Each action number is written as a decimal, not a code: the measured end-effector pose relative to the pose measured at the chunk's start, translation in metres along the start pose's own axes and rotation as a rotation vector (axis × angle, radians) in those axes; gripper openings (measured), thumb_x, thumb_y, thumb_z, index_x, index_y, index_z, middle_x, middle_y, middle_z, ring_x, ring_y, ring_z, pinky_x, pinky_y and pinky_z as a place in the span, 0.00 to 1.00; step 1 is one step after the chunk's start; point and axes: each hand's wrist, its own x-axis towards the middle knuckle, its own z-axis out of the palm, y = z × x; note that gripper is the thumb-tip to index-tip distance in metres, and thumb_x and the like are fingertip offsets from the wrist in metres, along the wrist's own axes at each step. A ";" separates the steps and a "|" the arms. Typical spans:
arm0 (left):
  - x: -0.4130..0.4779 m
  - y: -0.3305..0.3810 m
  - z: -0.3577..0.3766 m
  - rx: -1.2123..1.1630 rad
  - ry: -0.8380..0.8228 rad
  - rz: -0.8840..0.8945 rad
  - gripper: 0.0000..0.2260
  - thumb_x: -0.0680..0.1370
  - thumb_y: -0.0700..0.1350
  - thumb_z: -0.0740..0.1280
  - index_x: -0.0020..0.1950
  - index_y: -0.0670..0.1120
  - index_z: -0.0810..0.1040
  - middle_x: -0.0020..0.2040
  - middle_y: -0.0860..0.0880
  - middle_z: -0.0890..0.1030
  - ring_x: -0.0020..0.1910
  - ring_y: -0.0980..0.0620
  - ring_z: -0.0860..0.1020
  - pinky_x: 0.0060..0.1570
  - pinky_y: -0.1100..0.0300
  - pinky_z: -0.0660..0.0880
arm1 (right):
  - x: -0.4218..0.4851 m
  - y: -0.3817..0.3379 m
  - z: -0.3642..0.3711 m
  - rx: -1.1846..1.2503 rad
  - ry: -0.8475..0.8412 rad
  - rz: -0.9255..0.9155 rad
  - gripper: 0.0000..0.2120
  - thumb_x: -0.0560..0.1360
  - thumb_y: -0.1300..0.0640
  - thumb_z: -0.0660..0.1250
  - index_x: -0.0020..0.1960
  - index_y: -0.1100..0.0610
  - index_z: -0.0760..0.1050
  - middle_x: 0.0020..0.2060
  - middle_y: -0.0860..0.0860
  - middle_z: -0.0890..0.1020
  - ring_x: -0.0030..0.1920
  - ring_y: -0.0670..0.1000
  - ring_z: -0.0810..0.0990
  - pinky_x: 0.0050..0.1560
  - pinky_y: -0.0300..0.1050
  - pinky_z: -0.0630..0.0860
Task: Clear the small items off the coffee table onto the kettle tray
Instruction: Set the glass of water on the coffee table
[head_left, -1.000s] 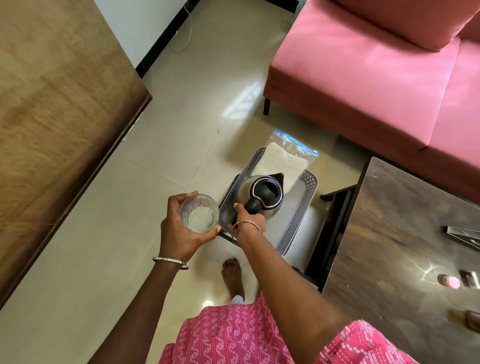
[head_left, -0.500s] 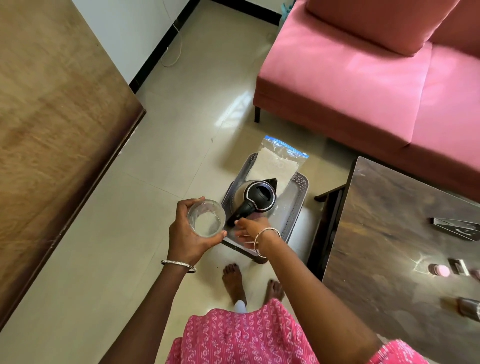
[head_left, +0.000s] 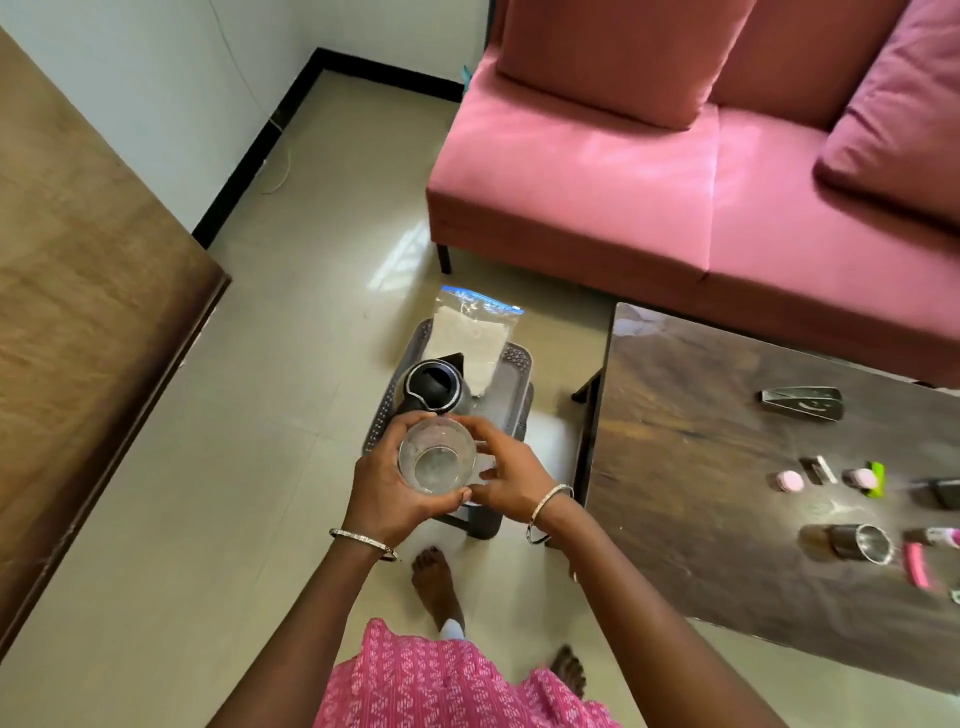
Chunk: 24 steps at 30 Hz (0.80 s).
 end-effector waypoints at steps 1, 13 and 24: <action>-0.005 0.010 0.010 0.005 -0.017 0.021 0.39 0.57 0.51 0.83 0.64 0.53 0.72 0.58 0.57 0.79 0.58 0.60 0.78 0.57 0.63 0.77 | -0.013 0.005 -0.006 -0.020 0.016 -0.025 0.39 0.65 0.57 0.77 0.71 0.45 0.65 0.66 0.47 0.76 0.64 0.49 0.76 0.58 0.47 0.79; -0.085 0.131 0.150 -0.034 -0.207 0.161 0.39 0.56 0.52 0.84 0.64 0.53 0.73 0.56 0.59 0.81 0.54 0.63 0.79 0.55 0.65 0.76 | -0.195 0.086 -0.084 0.151 0.340 -0.158 0.40 0.60 0.58 0.82 0.68 0.48 0.69 0.59 0.45 0.80 0.58 0.39 0.79 0.56 0.32 0.75; -0.118 0.228 0.299 -0.044 -0.500 0.323 0.46 0.56 0.57 0.83 0.70 0.54 0.67 0.62 0.58 0.78 0.61 0.65 0.76 0.62 0.67 0.73 | -0.336 0.170 -0.173 0.137 0.676 -0.061 0.40 0.55 0.55 0.82 0.65 0.48 0.73 0.54 0.44 0.84 0.54 0.43 0.83 0.54 0.47 0.80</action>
